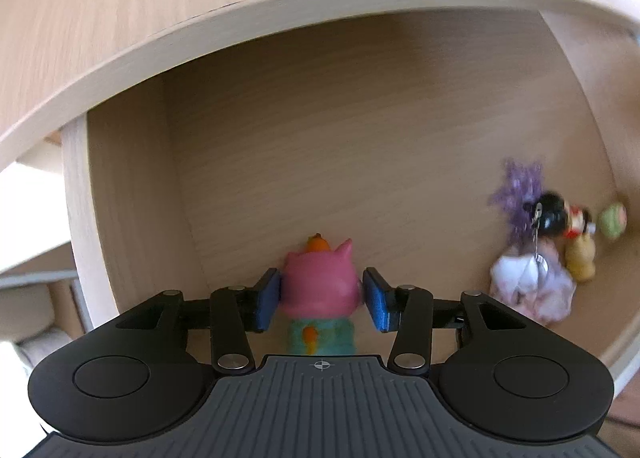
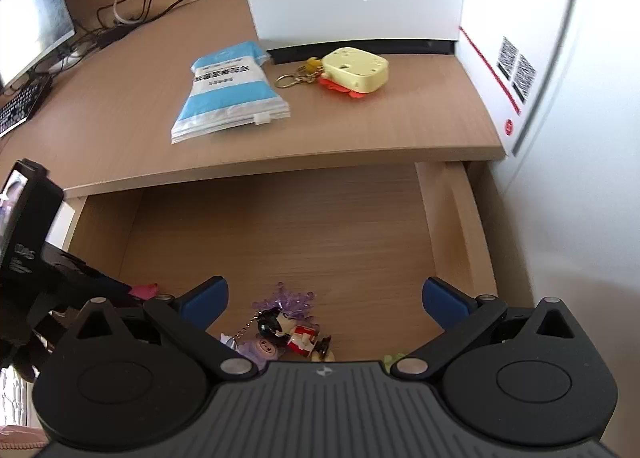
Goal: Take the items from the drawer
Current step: 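Lift the pink pig toy out of the drawer with the left tool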
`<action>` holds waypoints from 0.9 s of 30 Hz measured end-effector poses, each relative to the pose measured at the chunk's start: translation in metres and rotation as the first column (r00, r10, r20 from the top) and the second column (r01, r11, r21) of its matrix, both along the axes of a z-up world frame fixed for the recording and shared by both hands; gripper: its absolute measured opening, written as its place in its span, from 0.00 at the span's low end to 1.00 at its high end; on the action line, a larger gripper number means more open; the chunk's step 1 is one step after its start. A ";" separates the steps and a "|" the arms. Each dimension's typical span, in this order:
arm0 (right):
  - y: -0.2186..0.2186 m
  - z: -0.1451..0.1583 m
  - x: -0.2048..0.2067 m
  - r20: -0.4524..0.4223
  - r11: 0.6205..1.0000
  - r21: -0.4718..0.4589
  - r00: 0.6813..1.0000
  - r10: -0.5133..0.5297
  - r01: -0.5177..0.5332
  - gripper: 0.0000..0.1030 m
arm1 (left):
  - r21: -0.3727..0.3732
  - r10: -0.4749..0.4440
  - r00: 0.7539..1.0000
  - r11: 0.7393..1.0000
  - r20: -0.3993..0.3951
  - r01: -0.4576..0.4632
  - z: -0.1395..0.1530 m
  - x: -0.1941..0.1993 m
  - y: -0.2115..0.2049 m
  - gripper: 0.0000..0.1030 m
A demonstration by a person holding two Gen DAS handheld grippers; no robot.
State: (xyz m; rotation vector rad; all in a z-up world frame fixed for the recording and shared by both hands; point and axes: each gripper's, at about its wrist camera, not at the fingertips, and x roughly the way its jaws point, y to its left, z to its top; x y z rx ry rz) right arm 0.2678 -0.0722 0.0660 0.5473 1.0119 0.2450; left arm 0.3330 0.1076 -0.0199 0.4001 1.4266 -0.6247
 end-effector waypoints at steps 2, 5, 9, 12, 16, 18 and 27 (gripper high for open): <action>0.003 0.002 0.005 -0.006 1.000 0.006 1.000 0.020 -0.020 1.00 | -0.107 0.043 0.998 0.993 -0.038 -0.046 0.012 0.000 0.011 0.45; 0.010 0.006 0.013 -0.013 0.998 0.024 0.998 0.059 -0.058 1.00 | -0.223 0.078 0.997 0.971 -0.028 -0.082 0.045 -0.005 0.032 0.44; 0.031 0.004 0.036 -0.078 0.989 0.078 0.988 0.132 -0.126 1.00 | -0.378 0.174 0.985 0.911 -0.010 -0.165 0.091 -0.002 0.074 0.44; 0.065 0.003 0.058 -0.142 0.966 0.119 0.959 0.244 -0.229 1.00 | -0.449 0.259 0.965 0.868 0.051 -0.209 0.121 -0.001 0.105 0.44; 0.118 0.003 0.080 -0.231 0.905 0.250 0.886 0.402 -0.345 0.91 | -0.530 0.346 0.935 0.810 0.082 -0.253 0.147 -0.001 0.143 0.44; 0.147 0.000 0.086 -0.288 0.857 0.329 0.822 0.492 -0.398 0.80 | -0.554 0.376 0.923 0.786 0.079 -0.273 0.145 -0.002 0.155 0.44; 0.244 -0.018 0.088 -0.488 0.796 0.286 0.634 0.600 -0.534 0.64 | -0.602 0.452 0.892 0.713 0.001 -0.360 0.141 0.008 0.207 0.44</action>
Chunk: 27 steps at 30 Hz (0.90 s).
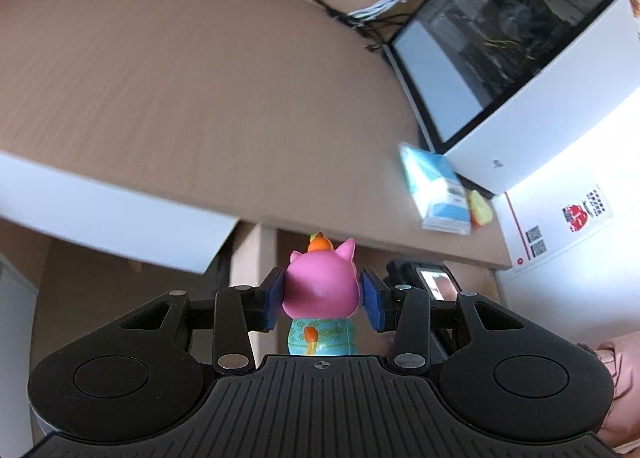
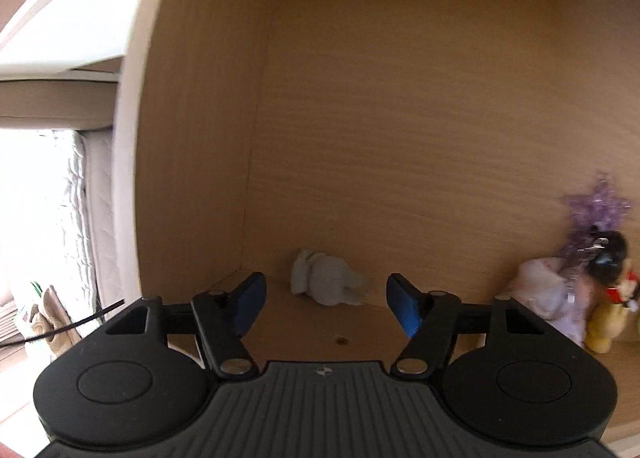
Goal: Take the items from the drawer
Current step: 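Lift the pink pig toy out of the drawer with the left tool, then carry the pink pig toy onto the desk top and open the left tool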
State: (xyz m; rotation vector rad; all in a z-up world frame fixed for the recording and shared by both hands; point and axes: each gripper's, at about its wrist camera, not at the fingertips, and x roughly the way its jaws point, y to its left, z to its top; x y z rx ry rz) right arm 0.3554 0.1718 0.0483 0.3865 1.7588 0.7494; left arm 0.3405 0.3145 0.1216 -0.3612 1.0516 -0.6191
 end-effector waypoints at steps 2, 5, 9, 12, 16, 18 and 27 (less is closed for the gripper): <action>0.009 -0.003 0.000 -0.012 1.000 -0.017 1.000 0.003 -0.004 0.53 | 0.000 0.007 1.000 1.000 -0.007 -0.007 -0.007 -0.001 -0.002 0.44; 0.016 -0.003 -0.001 -0.003 0.999 -0.028 1.000 0.019 -0.019 0.42 | -0.001 0.005 1.000 1.000 -0.002 -0.005 -0.004 -0.003 0.005 0.44; 0.008 0.010 -0.011 0.055 1.000 -0.012 0.998 0.014 -0.013 0.42 | 0.013 -0.010 1.000 1.000 -0.014 0.010 -0.003 -0.008 0.002 0.44; -0.011 0.023 -0.019 0.124 0.998 -0.030 0.990 -0.059 0.063 0.42 | 0.040 -0.052 0.998 0.998 -0.041 0.053 -0.006 -0.015 -0.010 0.44; -0.056 0.042 -0.035 0.272 0.980 -0.048 0.946 -0.176 0.196 0.42 | 0.089 -0.130 0.990 0.987 -0.055 0.135 -0.003 -0.029 -0.043 0.44; -0.083 0.052 -0.046 0.361 0.962 -0.057 0.903 -0.231 0.268 0.42 | 0.121 -0.177 0.983 0.976 -0.048 0.182 0.001 -0.036 -0.065 0.44; -0.210 0.068 -0.090 0.472 0.793 0.018 0.694 -0.543 0.609 0.42 | 0.221 -0.347 0.938 0.913 -0.018 0.342 0.003 -0.062 -0.153 0.44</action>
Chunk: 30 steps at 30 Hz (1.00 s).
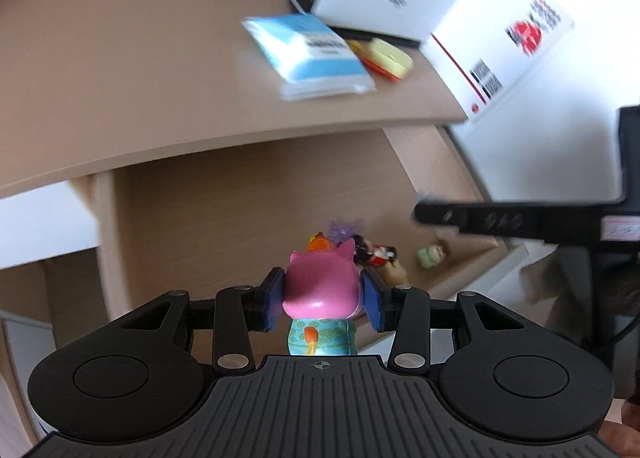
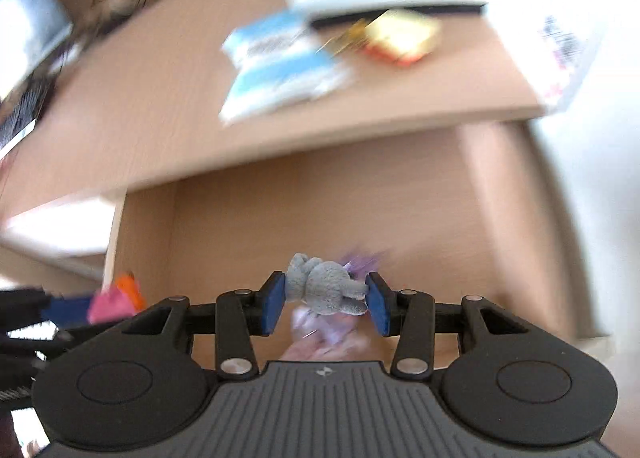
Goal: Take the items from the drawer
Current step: 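Carry the pink pig toy onto the desk top and open the left tool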
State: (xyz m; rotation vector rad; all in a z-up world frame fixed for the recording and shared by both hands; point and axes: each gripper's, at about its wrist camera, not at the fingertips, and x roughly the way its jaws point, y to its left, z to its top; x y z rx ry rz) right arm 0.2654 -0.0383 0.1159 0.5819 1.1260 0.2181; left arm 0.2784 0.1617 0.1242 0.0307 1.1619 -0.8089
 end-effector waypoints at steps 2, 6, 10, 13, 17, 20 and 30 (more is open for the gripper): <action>-0.021 -0.003 -0.003 0.021 0.998 -0.015 0.998 -0.057 0.057 0.42 | 0.001 -0.018 1.000 1.000 0.002 0.018 -0.002 -0.001 -0.013 0.44; -0.034 0.000 -0.006 0.059 0.994 -0.009 0.993 -0.105 0.106 0.42 | -0.005 0.038 0.999 0.999 0.028 -0.038 -0.003 0.014 -0.031 0.44; -0.030 -0.003 -0.020 0.105 0.994 -0.012 0.989 -0.103 0.105 0.42 | -0.059 0.101 0.987 0.994 0.126 -0.094 0.014 0.046 -0.058 0.44; -0.027 -0.009 -0.013 0.116 0.996 -0.024 0.990 -0.084 0.088 0.42 | -0.097 0.103 0.977 0.992 0.187 -0.086 0.022 0.071 -0.094 0.44; -0.028 -0.011 -0.009 0.141 0.995 -0.050 0.987 -0.073 0.081 0.42 | -0.157 0.123 0.970 0.983 0.212 -0.090 0.023 0.100 -0.140 0.44; -0.034 -0.012 -0.006 0.157 0.994 -0.069 0.985 -0.073 0.085 0.42 | -0.072 0.174 0.958 0.984 0.229 -0.162 0.014 0.119 -0.169 0.46; -0.053 -0.023 0.005 0.151 0.993 -0.075 0.986 -0.076 0.088 0.42 | -0.191 0.292 0.910 0.951 0.293 -0.244 0.031 0.113 -0.150 0.43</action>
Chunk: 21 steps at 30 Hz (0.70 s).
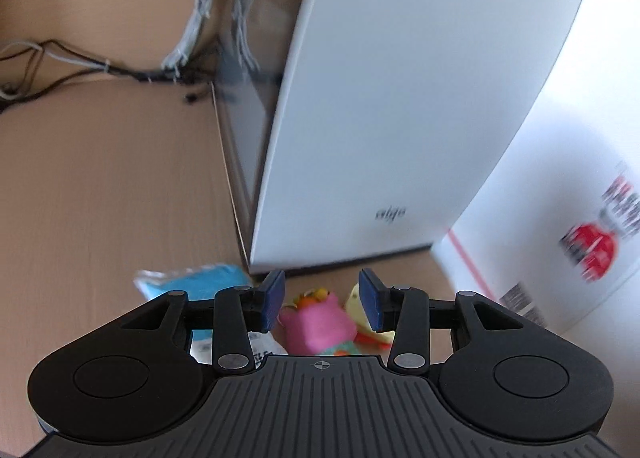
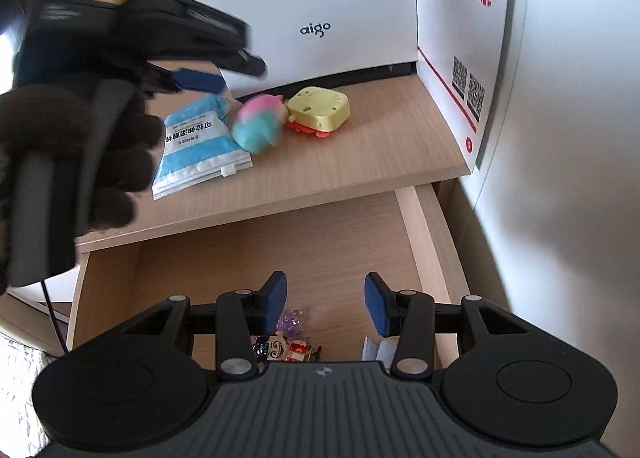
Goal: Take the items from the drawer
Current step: 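Carry the pink pig toy onto the desk top and open the left tool, then grasp the black-haired doll keychain in the drawer with the right tool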
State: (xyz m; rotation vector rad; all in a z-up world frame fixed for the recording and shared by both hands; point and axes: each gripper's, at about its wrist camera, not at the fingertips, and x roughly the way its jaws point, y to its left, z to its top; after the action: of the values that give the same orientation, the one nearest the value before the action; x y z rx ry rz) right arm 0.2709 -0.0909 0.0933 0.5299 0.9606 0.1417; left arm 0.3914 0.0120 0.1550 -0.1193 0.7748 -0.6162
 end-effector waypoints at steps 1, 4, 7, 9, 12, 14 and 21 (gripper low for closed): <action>-0.001 -0.002 0.001 -0.006 1.000 0.007 1.000 0.001 -0.001 0.42 | -0.026 0.010 1.000 1.000 0.010 -0.009 0.004 -0.005 0.008 0.43; -0.003 -0.011 0.000 -0.034 0.999 0.031 0.999 0.011 -0.010 0.45 | -0.077 0.031 0.999 0.997 0.009 -0.030 0.013 -0.020 0.042 0.43; 0.000 -0.023 0.001 -0.075 0.998 0.043 0.996 0.040 -0.036 0.56 | -0.093 0.051 0.998 0.994 -0.047 -0.055 0.011 -0.040 0.080 0.43; 0.002 -0.033 0.003 -0.119 0.996 0.072 0.991 0.057 -0.049 0.57 | -0.090 0.051 0.994 0.994 -0.099 -0.060 0.002 -0.052 0.104 0.43; 0.010 -0.054 0.013 -0.215 0.987 0.151 0.973 0.087 -0.055 0.57 | -0.021 0.085 0.981 0.996 -0.175 -0.090 -0.017 -0.073 0.132 0.43; 0.020 -0.063 0.023 -0.264 0.982 0.171 0.956 0.126 -0.082 0.57 | 0.039 0.126 0.964 0.992 -0.233 -0.120 -0.031 -0.082 0.144 0.43; 0.086 -0.078 0.065 -0.334 0.956 0.081 0.896 0.292 -0.281 0.77 | 0.055 0.217 0.907 0.976 -0.360 -0.211 -0.066 -0.103 0.179 0.42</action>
State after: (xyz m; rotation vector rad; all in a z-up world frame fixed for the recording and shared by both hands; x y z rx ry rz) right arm 0.3355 -0.0045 0.0157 0.4450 1.3804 0.3379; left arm 0.2888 0.1915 0.0890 -0.3084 1.1093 -0.3810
